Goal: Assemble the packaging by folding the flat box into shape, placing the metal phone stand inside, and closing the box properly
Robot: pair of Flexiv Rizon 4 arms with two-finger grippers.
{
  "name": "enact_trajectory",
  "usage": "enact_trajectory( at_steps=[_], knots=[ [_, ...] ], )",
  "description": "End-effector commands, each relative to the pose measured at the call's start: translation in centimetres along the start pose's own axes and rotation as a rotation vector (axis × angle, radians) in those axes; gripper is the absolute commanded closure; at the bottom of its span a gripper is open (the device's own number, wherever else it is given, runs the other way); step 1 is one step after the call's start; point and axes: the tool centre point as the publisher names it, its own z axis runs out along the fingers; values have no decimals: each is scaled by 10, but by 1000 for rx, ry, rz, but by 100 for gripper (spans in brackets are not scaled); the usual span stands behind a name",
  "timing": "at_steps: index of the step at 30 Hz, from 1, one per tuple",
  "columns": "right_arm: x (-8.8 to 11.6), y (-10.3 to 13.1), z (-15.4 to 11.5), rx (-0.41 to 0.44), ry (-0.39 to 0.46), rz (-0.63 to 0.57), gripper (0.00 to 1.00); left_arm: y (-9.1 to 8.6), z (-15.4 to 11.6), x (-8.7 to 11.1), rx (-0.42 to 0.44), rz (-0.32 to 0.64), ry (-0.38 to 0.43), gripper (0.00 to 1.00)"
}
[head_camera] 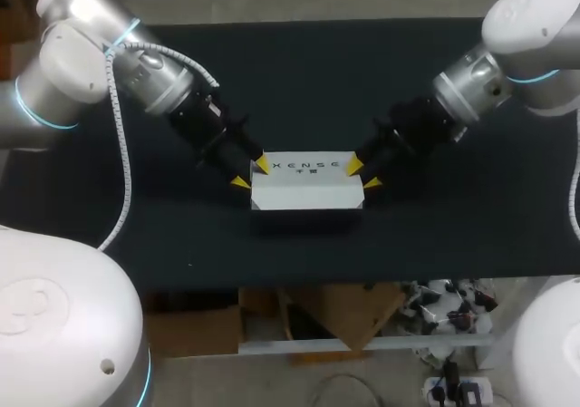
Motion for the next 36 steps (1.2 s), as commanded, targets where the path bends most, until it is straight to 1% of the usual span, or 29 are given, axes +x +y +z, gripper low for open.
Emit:
enact_trajectory(
  at_steps=[1,10,17,25,36],
  knots=[
    [9,2,13,5,1,-6,58,0,10,11,7,7,-6,55],
    [7,2,17,1,-12,-27,57,1,14,8,26,33,-11,54],
    [5,2,21,-7,-26,-36,56,1,18,4,40,53,-10,50],
    [4,2,24,-16,-39,-48,56,0,21,2,64,68,-17,51],
    [-1,2,31,-28,-42,-66,55,-1,29,-2,96,103,-29,50]
  ],
)
